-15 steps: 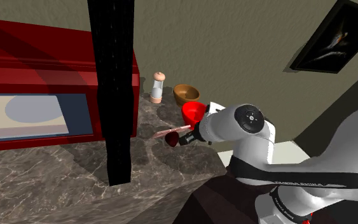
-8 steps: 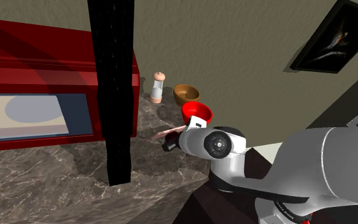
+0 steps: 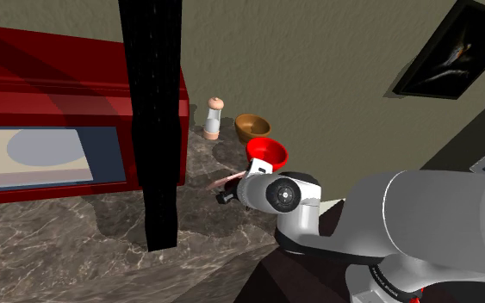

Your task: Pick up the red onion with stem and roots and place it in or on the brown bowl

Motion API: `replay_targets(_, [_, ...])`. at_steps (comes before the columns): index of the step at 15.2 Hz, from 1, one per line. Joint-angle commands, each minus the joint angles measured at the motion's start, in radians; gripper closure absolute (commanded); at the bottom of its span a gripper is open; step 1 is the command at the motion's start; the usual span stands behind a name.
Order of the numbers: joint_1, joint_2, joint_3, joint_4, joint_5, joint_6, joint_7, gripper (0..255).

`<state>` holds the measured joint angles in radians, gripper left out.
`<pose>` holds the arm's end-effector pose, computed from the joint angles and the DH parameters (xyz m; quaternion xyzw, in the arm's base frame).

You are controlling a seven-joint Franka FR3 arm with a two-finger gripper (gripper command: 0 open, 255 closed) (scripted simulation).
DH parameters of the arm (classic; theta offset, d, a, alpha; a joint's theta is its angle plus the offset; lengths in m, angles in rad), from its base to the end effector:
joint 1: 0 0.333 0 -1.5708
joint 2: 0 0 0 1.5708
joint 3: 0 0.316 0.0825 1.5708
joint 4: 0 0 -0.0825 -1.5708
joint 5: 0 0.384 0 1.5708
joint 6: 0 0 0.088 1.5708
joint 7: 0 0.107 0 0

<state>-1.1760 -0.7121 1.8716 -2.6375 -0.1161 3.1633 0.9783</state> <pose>0.3750 0.2579 0.2136 0.9363 0.0088 0.3273 0.1270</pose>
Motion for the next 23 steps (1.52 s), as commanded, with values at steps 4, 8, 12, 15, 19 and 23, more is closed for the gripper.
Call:
replay_targets(4, [-0.005,-0.001,0.005,0.002,0.000,0.002,0.001,0])
replay_targets(8, [-0.005,-0.001,0.004,0.002,0.000,0.002,0.001,255])
replay_targets(12, [-0.004,-0.001,0.004,0.001,0.000,0.002,0.001,255])
replay_targets(15, [-0.005,-0.001,0.004,0.001,0.000,0.002,0.001,255])
replay_targets(19, [0.049,0.026,-0.059,-0.006,-0.007,-0.032,-0.021,255])
replay_targets(23, [0.126,0.058,-0.150,-0.012,-0.015,-0.079,-0.049,255])
